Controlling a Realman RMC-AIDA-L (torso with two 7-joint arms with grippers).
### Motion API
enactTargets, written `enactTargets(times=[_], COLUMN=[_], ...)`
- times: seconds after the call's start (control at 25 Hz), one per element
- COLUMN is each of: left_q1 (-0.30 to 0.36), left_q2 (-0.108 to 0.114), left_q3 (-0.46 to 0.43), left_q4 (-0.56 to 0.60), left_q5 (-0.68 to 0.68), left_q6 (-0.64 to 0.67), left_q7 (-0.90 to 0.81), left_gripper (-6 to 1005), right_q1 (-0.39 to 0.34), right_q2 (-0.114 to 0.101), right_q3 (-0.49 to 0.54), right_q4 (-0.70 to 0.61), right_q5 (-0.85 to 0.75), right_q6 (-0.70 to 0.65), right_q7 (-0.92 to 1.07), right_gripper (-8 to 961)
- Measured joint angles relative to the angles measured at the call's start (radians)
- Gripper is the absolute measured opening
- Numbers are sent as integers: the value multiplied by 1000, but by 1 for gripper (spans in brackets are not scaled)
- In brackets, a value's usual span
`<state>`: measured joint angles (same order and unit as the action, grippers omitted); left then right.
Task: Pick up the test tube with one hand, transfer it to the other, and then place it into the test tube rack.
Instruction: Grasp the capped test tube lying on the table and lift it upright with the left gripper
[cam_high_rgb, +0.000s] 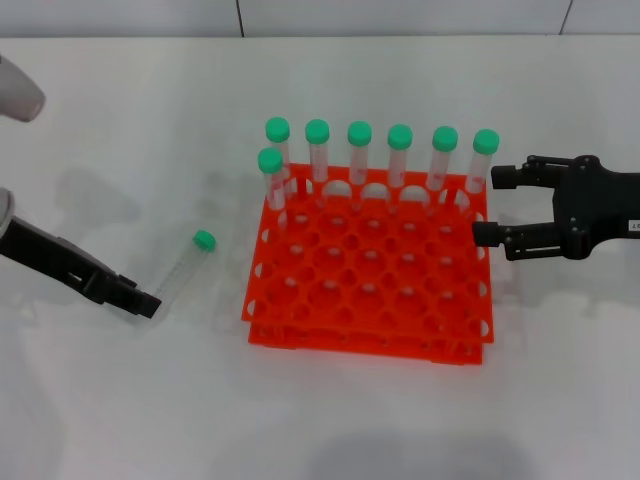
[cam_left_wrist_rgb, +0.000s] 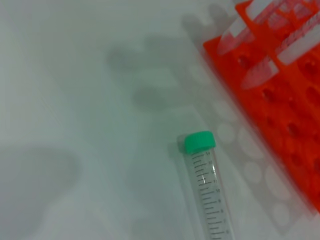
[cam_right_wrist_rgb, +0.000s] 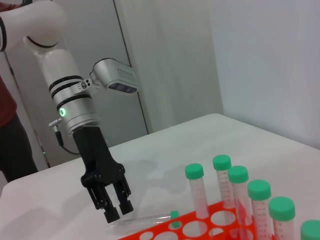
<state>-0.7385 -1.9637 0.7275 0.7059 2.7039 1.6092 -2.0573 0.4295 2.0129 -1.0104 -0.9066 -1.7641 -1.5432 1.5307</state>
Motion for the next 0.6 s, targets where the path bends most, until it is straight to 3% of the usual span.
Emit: enactTargets(times=[0.6], left_q1=[-32], left_q2=[-21], left_q3=[59], left_q4=[-2], left_q5=[14], left_q6=[-8], left_q7=[-17], left_gripper=[450], right_q1=[8], right_q2=[1], right_q3=[-1], right_q4=[2], right_q5=[0], right_q6=[4], right_q7=[-2], right_gripper=[854])
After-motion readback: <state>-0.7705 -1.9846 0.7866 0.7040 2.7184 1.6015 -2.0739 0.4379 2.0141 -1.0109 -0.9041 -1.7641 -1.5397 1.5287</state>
